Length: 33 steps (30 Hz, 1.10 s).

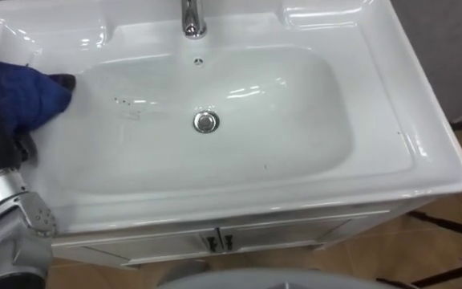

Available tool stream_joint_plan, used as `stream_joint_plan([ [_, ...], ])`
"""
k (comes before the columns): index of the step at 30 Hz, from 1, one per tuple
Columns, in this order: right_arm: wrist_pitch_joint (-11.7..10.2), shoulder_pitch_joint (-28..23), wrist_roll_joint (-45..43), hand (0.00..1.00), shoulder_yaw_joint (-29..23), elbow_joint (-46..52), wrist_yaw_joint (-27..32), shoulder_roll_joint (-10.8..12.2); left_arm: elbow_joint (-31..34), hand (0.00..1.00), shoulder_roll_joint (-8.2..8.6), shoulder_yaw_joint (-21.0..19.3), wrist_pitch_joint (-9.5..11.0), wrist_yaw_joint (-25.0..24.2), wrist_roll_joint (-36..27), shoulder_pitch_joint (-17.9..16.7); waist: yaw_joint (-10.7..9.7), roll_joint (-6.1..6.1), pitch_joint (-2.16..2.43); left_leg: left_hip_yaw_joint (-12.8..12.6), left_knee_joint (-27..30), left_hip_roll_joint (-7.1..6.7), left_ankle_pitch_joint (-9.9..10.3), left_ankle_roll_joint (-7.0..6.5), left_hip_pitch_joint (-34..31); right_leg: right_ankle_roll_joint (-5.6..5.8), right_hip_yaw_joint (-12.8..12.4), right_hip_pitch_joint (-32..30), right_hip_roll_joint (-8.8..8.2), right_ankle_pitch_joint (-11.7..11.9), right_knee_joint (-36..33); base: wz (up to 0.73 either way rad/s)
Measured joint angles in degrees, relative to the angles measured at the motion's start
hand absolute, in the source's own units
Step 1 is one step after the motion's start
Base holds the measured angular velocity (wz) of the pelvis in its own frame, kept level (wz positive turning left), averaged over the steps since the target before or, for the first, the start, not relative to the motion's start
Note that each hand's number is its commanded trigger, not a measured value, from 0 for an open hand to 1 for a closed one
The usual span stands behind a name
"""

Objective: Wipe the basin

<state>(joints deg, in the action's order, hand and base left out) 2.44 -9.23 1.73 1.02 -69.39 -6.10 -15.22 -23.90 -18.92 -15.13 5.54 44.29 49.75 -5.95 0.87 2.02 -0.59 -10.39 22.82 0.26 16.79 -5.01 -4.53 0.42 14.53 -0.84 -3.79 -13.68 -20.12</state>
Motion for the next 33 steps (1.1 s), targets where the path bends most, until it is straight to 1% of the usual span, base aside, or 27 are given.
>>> stream_joint_plan([
  [2,-0.03,0.40,-0.09,0.00,0.00,-0.94,0.48,0.01,0.31,0.00,-0.04,0.41,0.25,0.01,0.04,0.91,-0.40,0.67,-0.25,-0.10,0.11,-0.13,0.11,-0.20,0.01,0.03,-0.07,-0.29,-0.22,0.01,-0.61,0.02],
  [3,-0.29,0.60,-0.24,0.00,-0.05,-1.08,0.49,0.05,0.30,0.00,-0.11,0.59,0.59,0.00,0.13,1.37,-0.74,1.14,-0.24,-0.06,0.13,-0.25,0.17,-0.31,-0.02,0.11,-0.05,-0.28,-0.23,0.02,-0.59,-0.03],
  [5,-0.66,0.84,-0.70,0.00,-0.05,-1.39,0.41,0.19,0.30,0.00,-0.25,0.78,1.45,0.00,0.54,2.10,-1.12,1.56,-0.23,-0.05,0.14,-0.42,0.22,-0.43,-0.02,0.24,-0.07,-0.27,-0.27,0.03,-0.58,0.00],
  [6,-0.89,1.25,-1.19,0.00,-0.05,-1.53,0.27,0.29,0.31,0.00,-0.40,0.80,2.04,0.00,0.87,2.50,-1.52,1.64,-0.21,-0.05,0.11,-0.55,0.23,-0.48,-0.01,0.40,-0.08,-0.29,-0.38,-0.05,-0.59,0.00],
  [8,-1.32,1.23,-1.54,0.00,-0.04,-1.56,-0.06,0.28,0.32,0.00,-0.77,0.85,2.22,-0.15,2.05,2.81,-2.15,1.68,-0.18,-0.11,0.07,-0.63,0.25,-0.58,0.07,0.50,-0.19,-0.29,-0.50,-0.05,-0.57,0.00],
  [11,-1.28,1.22,-1.95,0.00,-0.08,-1.53,-0.62,0.28,1.25,0.00,-1.06,1.37,2.21,-1.20,3.29,3.37,-2.40,1.67,-0.13,-0.25,-0.01,-0.67,0.28,-0.70,0.28,0.68,-0.35,-0.23,-0.48,0.06,-0.58,-0.01],
  [13,-1.28,1.35,-1.89,0.00,-0.07,-1.75,-0.80,0.25,1.79,0.00,-1.32,2.34,2.29,-1.44,3.27,3.46,-2.38,1.78,-0.07,-0.36,-0.12,-0.69,0.28,-0.77,0.40,0.75,-0.51,-0.19,-0.48,0.10,-0.60,0.00],
  [16,-1.25,1.37,-1.86,0.00,-0.15,-1.83,-0.64,0.27,4.72,0.00,-1.32,2.72,2.31,-2.42,2.91,3.46,-2.18,1.85,-0.05,-0.40,-0.24,-0.69,0.30,-0.82,0.74,0.81,-0.55,-0.16,-0.45,0.14,-0.54,0.00],
  [18,-1.17,1.33,-1.97,0.00,-0.16,-1.77,0.01,0.25,6.48,0.00,-1.32,2.61,2.27,-2.46,1.34,3.47,-1.99,2.19,0.20,-0.39,-0.41,-0.71,0.30,-0.82,0.92,0.82,-0.42,-0.04,-0.46,0.14,-0.53,0.00],
  [19,-1.16,1.33,-1.97,0.00,-0.17,-1.79,0.14,0.25,6.90,0.00,-1.33,2.60,2.29,-2.49,0.82,3.47,-1.94,2.28,0.25,-0.39,-0.50,-0.72,0.29,-0.82,1.05,0.82,-0.45,0.03,-0.48,0.14,-0.55,0.00],
  [21,-1.16,1.33,-1.97,0.00,-0.19,-1.93,0.77,0.09,8.63,0.00,-1.38,1.97,2.34,-2.49,-0.55,3.47,-1.87,2.70,0.56,-0.39,-0.75,-0.73,0.28,-0.82,1.33,0.82,-0.47,-0.04,-0.57,0.14,-0.57,0.00],
  [23,-1.16,1.30,-1.94,0.00,-0.19,-2.03,1.30,0.08,9.91,0.00,-1.71,1.63,2.36,-2.45,-0.85,3.47,-1.87,2.87,0.65,-0.40,-1.03,-0.81,0.24,-0.81,1.62,0.82,-0.44,-0.17,-0.89,0.13,-0.59,0.00],
  [26,-1.09,1.45,-1.86,0.00,-0.16,-2.98,1.73,0.17,11.37,0.00,-1.96,1.35,2.46,-2.46,-0.96,3.48,-1.77,3.01,0.68,-0.37,-1.35,-0.93,0.21,-0.82,2.11,0.86,-0.29,0.29,-0.96,0.11,-0.58,0.00],
  [29,-1.06,1.27,-1.53,0.00,-0.17,-3.14,1.78,0.35,12.26,0.00,-1.96,-0.09,2.56,-2.33,-1.11,3.48,-1.63,2.94,0.57,-0.35,-1.31,-0.95,0.22,-0.84,2.11,0.87,-0.22,0.72,-0.97,0.10,-0.58,0.00],
  [32,-0.79,1.08,0.26,0.00,-0.13,-3.23,2.11,0.37,12.32,0.00,-2.12,-0.87,2.52,-1.90,-2.96,3.48,-0.88,2.98,0.58,-0.36,-1.18,-0.98,0.27,-0.91,2.11,0.87,-0.34,0.70,-0.72,0.11,-0.61,0.00],
  [33,-0.29,1.08,0.53,0.00,-0.16,-3.31,2.29,0.37,12.32,0.00,-2.17,-1.19,2.52,-1.55,-2.99,3.48,-0.42,3.01,0.57,-0.36,-1.08,-0.98,0.30,-0.95,2.08,0.87,-0.42,0.69,-0.67,0.11,-0.59,0.00],
])
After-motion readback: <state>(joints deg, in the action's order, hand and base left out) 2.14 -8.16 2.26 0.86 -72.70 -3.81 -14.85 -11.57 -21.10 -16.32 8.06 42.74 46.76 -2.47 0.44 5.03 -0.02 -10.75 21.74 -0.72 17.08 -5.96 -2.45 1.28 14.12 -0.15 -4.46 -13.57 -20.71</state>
